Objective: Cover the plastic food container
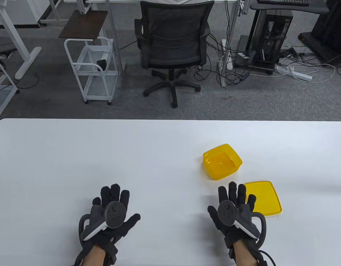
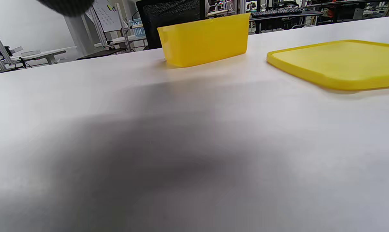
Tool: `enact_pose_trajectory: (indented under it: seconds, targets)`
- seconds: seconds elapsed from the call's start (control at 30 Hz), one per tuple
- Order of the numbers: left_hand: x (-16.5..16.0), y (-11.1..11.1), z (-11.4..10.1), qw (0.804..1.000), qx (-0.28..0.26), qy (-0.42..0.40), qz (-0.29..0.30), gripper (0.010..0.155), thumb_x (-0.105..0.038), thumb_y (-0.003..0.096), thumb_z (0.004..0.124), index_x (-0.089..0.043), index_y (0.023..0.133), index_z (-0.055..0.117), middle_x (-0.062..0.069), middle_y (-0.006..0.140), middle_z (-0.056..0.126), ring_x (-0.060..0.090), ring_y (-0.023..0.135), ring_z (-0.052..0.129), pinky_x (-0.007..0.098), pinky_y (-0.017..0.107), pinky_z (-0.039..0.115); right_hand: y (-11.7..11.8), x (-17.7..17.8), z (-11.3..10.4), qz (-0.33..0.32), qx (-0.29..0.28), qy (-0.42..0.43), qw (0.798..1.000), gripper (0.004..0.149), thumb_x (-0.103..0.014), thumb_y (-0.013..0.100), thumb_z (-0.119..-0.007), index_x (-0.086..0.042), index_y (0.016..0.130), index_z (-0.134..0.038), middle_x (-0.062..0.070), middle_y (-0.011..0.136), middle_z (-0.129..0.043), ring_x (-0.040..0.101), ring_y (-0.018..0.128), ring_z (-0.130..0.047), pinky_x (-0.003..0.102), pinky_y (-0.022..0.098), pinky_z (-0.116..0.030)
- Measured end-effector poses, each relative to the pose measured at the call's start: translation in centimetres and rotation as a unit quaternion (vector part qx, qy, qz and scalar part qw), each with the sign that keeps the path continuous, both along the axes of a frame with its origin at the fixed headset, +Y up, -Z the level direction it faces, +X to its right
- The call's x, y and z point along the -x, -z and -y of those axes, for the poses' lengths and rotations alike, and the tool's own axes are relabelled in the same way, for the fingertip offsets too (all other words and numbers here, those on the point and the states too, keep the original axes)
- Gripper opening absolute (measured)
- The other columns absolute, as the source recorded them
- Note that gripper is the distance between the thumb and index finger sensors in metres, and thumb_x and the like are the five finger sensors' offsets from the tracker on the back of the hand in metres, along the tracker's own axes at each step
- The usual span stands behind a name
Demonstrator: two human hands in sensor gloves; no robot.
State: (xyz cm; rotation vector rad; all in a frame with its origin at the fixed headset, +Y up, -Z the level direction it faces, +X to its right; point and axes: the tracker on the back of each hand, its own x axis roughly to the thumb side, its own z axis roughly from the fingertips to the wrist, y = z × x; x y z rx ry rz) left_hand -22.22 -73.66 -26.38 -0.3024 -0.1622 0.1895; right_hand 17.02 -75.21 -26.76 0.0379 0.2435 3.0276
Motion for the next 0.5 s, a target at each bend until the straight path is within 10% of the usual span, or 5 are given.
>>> enact_pose_trajectory:
  seconds: [0.5]
  targets:
    - [-0.1,-0.1,0.1,1.0,0.008,0.015,-0.017,0.089,-0.069,0.0531,0.046,-0.021,0.117,0.009,0.018,0.123,-0.011,0.048,0.108,-0.013,0.073,0.077,0.006,1.0,1.3,-0.3,0.003,-0.051,-0.011,0.999,0.078,-0.061,0.064,-0.054,-0.015,0.12,-0.026,0.024,0.123,-0.019,0.05,0.109,-0.012,0.073,0.079,-0.022]
